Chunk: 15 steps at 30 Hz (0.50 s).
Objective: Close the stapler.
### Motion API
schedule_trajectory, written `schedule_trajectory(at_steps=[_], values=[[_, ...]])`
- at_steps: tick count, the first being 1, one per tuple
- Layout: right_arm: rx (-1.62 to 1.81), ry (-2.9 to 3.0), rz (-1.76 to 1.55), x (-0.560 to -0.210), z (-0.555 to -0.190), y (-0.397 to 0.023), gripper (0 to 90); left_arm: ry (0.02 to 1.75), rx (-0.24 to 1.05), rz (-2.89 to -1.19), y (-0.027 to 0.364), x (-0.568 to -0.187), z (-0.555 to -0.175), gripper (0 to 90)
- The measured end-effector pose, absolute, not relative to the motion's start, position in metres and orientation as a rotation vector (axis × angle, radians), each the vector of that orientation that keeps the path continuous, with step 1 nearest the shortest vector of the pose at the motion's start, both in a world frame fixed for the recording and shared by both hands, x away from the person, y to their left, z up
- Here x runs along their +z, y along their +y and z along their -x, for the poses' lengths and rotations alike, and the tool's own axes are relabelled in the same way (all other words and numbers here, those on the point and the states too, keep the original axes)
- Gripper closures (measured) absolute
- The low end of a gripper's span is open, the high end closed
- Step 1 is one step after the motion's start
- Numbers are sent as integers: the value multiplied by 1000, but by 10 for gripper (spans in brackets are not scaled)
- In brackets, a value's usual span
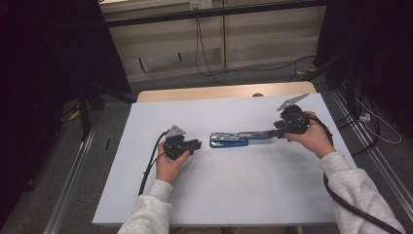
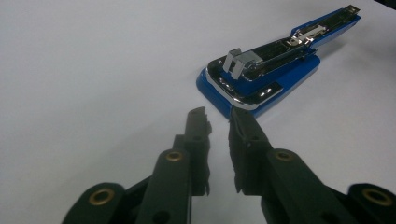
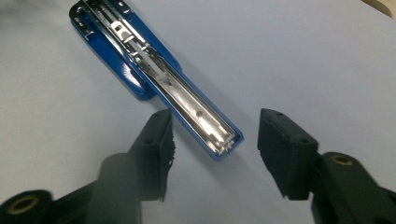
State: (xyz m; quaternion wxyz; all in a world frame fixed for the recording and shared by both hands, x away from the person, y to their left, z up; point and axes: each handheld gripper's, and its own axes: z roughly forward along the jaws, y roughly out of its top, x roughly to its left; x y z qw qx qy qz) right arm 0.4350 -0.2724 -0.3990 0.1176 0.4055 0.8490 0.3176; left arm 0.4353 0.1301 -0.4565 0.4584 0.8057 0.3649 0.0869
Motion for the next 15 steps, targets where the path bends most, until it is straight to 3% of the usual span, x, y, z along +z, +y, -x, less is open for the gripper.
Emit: schedule_trajectory(at_steps=[6, 15], values=[[941, 2420, -1245, -404, -426, -287, 608, 920, 213, -1986, 121, -459, -441, 880], [907, 2405, -1283, -427, -419, -295, 761, 934, 223, -2000, 113, -464, -446, 900]])
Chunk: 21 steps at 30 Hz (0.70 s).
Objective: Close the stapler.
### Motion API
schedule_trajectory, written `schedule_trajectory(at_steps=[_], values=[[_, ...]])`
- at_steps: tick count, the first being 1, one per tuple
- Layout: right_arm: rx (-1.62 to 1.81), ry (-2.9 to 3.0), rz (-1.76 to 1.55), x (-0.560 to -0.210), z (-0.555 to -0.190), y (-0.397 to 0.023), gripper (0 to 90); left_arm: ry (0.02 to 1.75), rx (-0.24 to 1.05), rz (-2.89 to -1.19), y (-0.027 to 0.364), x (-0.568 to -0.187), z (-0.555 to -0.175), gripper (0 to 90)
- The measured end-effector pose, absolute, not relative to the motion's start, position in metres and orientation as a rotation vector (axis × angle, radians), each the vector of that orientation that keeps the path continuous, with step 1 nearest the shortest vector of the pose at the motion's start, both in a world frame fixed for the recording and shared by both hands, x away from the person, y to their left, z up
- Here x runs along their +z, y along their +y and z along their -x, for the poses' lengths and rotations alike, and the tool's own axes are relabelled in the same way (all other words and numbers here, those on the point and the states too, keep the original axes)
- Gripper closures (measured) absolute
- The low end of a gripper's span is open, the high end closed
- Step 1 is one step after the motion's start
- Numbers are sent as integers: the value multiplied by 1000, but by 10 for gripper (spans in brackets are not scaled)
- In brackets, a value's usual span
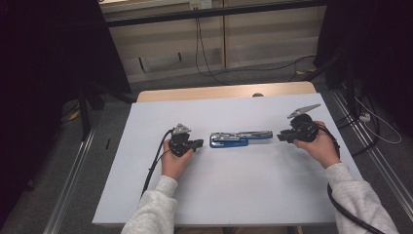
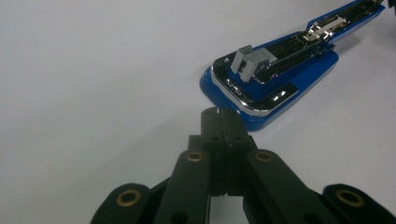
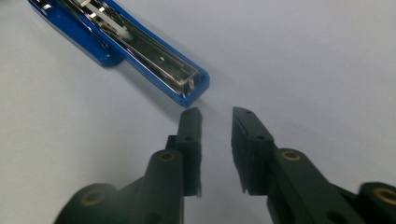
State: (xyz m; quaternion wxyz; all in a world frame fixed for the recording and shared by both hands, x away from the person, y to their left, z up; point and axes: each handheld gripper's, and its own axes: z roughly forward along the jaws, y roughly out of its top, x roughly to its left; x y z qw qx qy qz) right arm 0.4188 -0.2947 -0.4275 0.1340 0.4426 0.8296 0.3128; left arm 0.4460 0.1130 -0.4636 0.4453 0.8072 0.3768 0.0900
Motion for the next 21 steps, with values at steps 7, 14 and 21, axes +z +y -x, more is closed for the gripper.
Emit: schedule_trajectory(at_steps=[7, 14, 21], values=[[882, 2423, -1255, -440, -422, -285, 893, 947, 226, -1995, 105, -467, -451, 900], [869, 2434, -1252, -446, -429, -279, 900, 935, 228, -2000, 100, -468, -451, 900], [848, 2451, -1226, -449, -431, -275, 900, 922, 206, -2027, 93, -469, -452, 900]])
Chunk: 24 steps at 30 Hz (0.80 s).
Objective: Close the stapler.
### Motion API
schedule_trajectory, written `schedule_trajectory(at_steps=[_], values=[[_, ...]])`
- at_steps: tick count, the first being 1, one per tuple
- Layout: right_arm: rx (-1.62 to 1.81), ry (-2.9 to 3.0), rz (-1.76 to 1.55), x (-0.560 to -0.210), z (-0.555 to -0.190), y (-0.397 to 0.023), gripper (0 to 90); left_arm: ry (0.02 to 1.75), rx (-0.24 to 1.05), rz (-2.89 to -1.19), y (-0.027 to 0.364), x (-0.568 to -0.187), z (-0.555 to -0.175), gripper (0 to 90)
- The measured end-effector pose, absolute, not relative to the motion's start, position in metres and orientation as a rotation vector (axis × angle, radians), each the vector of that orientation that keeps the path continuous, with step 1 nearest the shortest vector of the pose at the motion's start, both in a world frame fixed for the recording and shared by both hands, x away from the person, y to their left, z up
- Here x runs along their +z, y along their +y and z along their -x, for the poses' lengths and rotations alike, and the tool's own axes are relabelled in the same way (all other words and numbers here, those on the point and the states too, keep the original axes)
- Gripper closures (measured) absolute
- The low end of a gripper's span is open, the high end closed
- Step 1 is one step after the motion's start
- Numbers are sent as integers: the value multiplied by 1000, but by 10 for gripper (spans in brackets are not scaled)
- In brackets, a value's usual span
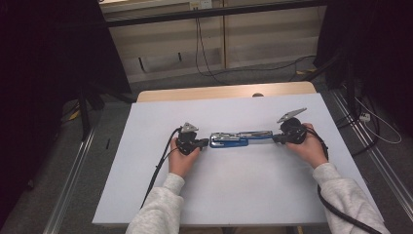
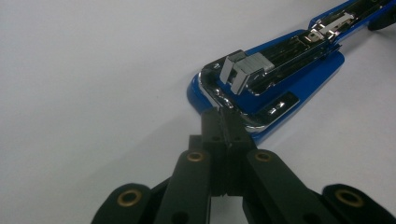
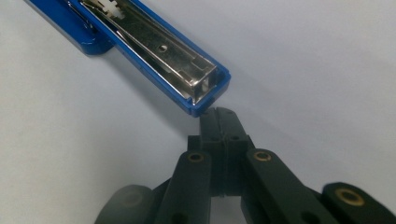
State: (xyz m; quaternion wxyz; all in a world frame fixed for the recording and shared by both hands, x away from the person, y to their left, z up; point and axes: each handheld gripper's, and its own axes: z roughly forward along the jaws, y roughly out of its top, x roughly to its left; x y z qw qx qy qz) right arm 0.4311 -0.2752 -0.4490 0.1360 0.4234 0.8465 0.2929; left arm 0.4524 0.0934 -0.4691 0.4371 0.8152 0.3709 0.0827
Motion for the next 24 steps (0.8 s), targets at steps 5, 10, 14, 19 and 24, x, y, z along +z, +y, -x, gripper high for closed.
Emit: schedule_trajectory(at_steps=[5, 10, 14, 19, 24], values=[[877, 2452, -1219, -447, -431, -274, 900, 912, 192, -2063, 91, -469, -454, 900], [899, 2436, -1216, -444, -431, -275, 900, 931, 198, -2054, 90, -470, -456, 900], [918, 2429, -1215, -443, -431, -275, 900, 931, 200, -2055, 90, -470, -456, 900], [950, 2424, -1203, -440, -430, -271, 900, 935, 201, -2057, 90, -470, -456, 894], [968, 2427, -1175, -440, -431, -265, 900, 947, 210, -2053, 90, -470, -457, 881]])
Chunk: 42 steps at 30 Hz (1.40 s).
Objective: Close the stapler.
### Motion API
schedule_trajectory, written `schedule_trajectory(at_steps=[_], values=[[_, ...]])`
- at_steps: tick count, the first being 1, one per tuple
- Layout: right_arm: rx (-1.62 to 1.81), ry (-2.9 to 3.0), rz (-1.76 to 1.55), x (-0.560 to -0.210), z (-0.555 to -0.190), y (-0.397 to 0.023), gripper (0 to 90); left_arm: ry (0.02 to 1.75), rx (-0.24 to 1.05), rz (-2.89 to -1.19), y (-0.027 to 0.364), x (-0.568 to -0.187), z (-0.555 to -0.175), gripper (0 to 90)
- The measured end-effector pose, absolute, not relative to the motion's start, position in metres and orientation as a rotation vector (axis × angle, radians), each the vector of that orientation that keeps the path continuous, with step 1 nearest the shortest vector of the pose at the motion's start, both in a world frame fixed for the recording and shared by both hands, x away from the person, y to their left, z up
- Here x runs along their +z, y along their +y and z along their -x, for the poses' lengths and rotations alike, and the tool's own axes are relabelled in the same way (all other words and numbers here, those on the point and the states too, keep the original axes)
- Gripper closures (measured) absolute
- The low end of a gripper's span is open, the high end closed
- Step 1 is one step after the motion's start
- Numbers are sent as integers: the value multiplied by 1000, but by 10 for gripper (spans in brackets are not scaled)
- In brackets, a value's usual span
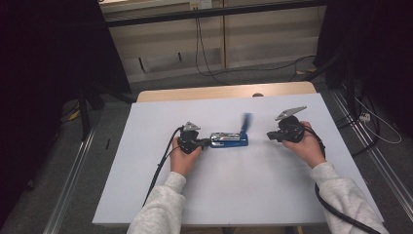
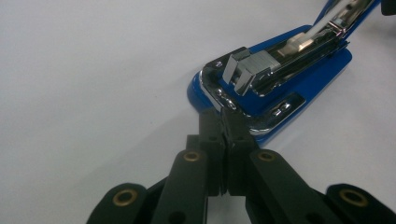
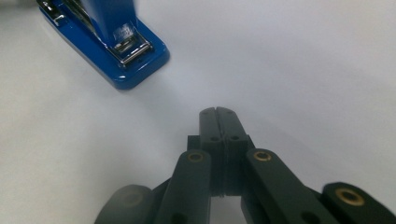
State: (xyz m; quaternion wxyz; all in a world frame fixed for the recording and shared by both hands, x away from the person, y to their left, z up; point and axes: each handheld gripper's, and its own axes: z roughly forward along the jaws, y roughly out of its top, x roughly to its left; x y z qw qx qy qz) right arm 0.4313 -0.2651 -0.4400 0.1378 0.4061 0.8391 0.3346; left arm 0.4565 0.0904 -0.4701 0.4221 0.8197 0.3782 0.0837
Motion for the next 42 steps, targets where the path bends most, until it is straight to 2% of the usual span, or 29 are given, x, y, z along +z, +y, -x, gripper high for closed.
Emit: schedule_trajectory(at_steps=[3, 8, 11, 13, 15, 17, 18, 20, 24, 27, 31, 35, 42], values=[[974, 2433, -1175, -441, -431, -261, 877, 951, 216, -2044, 92, -470, -457, 845], [1021, 2428, -1189, -443, -431, -255, 754, 967, 230, -2032, 96, -469, -457, 758], [1021, 2431, -1195, -446, -431, -250, 649, 983, 237, -2014, 99, -468, -457, 669], [1028, 2435, -1191, -447, -429, -248, 583, 990, 251, -2007, 104, -466, -457, 577], [1046, 2438, -1197, -447, -427, -247, 522, 988, 239, -1987, 106, -463, -455, 523], [1049, 2436, -1202, -446, -425, -248, 459, 991, 229, -1978, 110, -460, -453, 418], [1052, 2427, -1214, -445, -423, -249, 432, 991, 218, -1964, 112, -459, -451, 398], [1087, 2424, -1227, -444, -419, -250, 396, 989, 214, -1954, 116, -455, -448, 317], [1085, 2421, -1209, -441, -407, -252, 321, 973, 183, -1912, 126, -450, -441, 235], [1106, 2383, -1228, -439, -398, -255, 246, 935, 191, -1938, 131, -448, -435, 195], [1142, 2361, -1251, -436, -385, -262, 221, 911, 169, -1929, 139, -446, -425, 153], [1141, 2355, -1251, -434, -375, -267, 202, 879, 201, -1935, 147, -442, -416, 117], [1123, 2372, -1226, -432, -357, -269, 175, 867, 204, -1937, 161, -441, -406, 98]])
